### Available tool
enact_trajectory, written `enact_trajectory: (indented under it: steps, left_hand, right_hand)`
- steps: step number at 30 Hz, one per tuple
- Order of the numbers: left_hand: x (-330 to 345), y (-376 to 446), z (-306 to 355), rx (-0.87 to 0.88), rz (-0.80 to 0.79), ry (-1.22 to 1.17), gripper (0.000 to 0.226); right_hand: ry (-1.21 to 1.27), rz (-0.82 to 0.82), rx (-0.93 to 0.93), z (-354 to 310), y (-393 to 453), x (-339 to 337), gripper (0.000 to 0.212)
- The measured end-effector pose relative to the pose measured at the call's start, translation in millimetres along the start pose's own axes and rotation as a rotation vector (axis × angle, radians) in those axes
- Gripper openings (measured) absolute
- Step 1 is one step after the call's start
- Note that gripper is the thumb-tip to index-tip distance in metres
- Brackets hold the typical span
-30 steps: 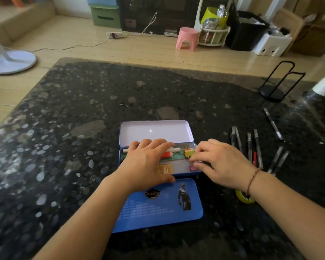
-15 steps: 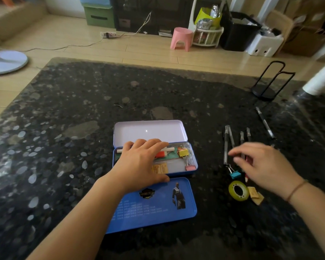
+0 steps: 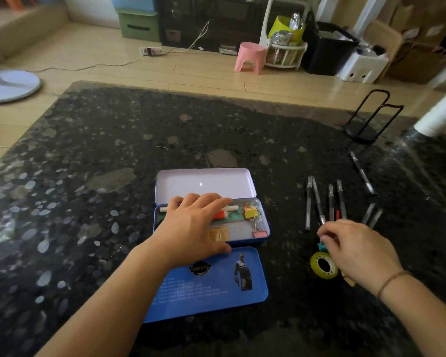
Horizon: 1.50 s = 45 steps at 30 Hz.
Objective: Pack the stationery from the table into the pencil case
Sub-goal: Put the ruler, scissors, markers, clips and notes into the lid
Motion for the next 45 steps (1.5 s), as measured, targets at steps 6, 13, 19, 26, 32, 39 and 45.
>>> enact_trajectory:
  steps: [6, 13, 19, 26, 32, 39, 45]
  left_hand:
    - [8, 2, 16, 0.098, 0.019, 0.086, 0.069]
    - [16, 3, 29, 0.116, 0.012, 0.147, 0.074]
    - [16, 2, 32, 0.097, 0.009, 0.115, 0.076]
    - [-5, 5, 12, -0.038, 0.111, -0.019, 0.074]
    - [-1, 1, 3, -0.037, 0.029, 0.036, 0.09]
    - [-1, 3, 1, -0.065, 0.019, -0.011, 0.094]
    - [1, 4, 0, -0.071, 0.032, -0.035, 0.093]
  right_hand:
    - [-0.093, -0.144, -0.218, 4, 2, -8, 0.038]
    - [-0.148, -0.117, -0.325, 7, -1, -7, 0.037]
    - [-0.113, -0.099, -0.369, 8, 4, -10, 0.036]
    - [0.201, 0.101, -0.264, -22, 15, -30, 0.031]
    - [0.312, 0.229, -0.226, -108, 29, -6, 0.031]
    - [0.268, 0.293, -0.244, -112, 39, 8, 0.022]
    - [0.293, 0.238, -0.327, -106, 39, 16, 0.019]
Point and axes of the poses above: each hand's wrist, its own y-axis towards the middle knuckle, its own x-axis out of the palm, z = x × y, the point moved 2 cm from there along y, towards the middle knuckle, and after that the axes turned 11 degrees about z, right-handed, at the moved point
